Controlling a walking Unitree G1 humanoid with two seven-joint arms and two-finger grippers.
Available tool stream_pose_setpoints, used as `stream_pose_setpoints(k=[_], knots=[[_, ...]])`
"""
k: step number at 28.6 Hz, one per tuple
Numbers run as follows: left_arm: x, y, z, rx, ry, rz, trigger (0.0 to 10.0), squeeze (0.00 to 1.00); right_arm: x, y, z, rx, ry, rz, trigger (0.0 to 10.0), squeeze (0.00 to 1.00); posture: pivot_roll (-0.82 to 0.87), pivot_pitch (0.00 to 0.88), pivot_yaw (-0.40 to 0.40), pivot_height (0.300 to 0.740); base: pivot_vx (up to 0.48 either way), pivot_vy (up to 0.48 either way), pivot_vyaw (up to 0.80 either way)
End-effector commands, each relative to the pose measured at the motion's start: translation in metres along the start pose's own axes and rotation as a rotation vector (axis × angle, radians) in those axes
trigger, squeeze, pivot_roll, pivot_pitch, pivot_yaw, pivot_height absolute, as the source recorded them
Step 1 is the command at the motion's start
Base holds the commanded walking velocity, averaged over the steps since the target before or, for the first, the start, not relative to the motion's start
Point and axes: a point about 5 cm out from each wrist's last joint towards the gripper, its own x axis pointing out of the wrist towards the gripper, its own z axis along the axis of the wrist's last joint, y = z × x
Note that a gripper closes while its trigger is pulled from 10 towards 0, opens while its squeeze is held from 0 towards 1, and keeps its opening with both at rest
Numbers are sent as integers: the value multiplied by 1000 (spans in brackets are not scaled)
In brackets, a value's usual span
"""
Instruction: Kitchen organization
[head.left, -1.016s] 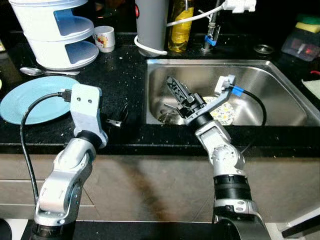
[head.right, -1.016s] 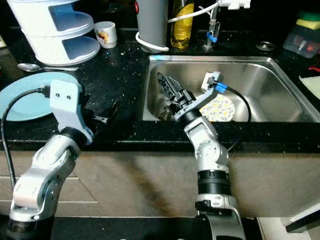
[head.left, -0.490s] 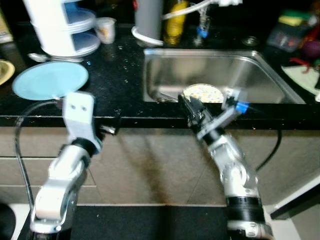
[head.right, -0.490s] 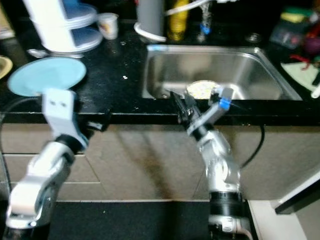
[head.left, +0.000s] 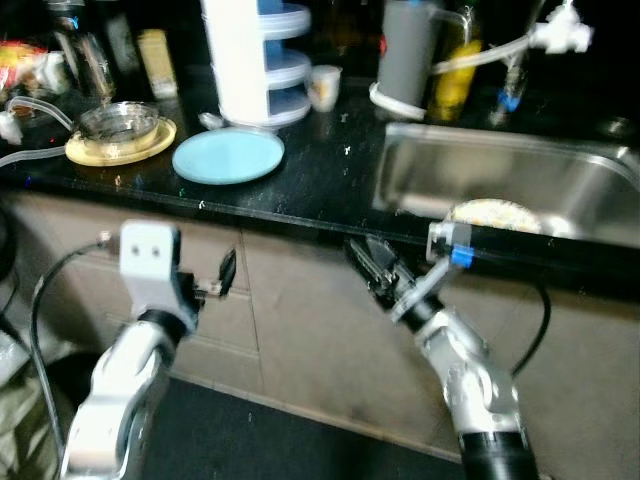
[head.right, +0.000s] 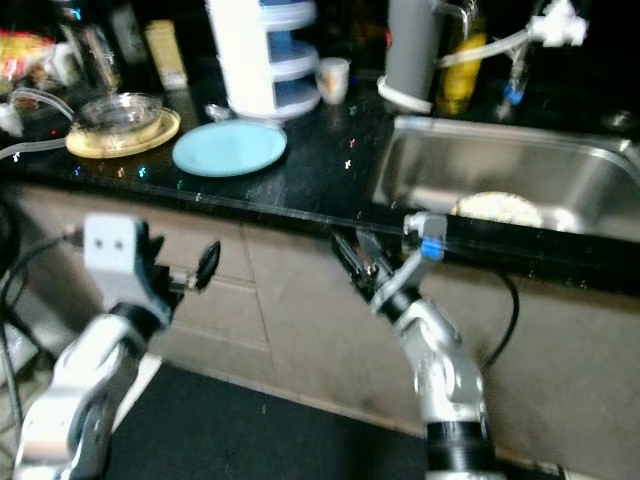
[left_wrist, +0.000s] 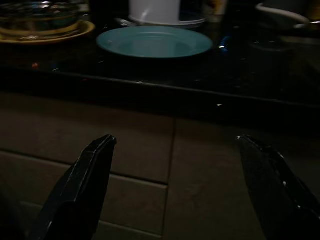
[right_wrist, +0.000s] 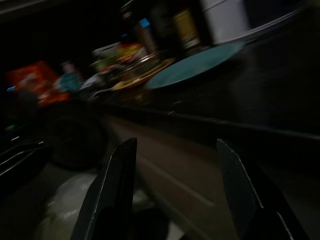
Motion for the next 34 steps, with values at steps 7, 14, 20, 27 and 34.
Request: stream_pose_setpoints(k=[7, 14, 20, 27, 34], knots=[[1, -7, -8, -102, 37, -32, 10000, 0, 10, 11, 8, -14, -34, 62, 10000, 0, 36, 0, -23, 740, 0, 0, 775], [2, -8, -7, -92, 29, -42, 10000, 0, 13, 16, 6, -13, -32, 77, 10000, 0, 41, 0, -23, 740, 0, 0, 775], [4, -5, -1, -82, 1, -37, 10000, 0, 15, 22, 5, -12, -33, 99, 10000, 0, 43, 0, -21, 740, 0, 0, 775], [6, -5, 3, -85, -14, -42, 10000, 0, 21, 25, 9, -33, -42, 97, 10000, 0, 47, 0, -20, 740, 0, 0, 664], [5, -1, 7, -89, -34, -43, 10000, 0, 27, 28, 14, -96, -46, 87, 10000, 0, 49, 0, -20, 740, 184, 0, 0]])
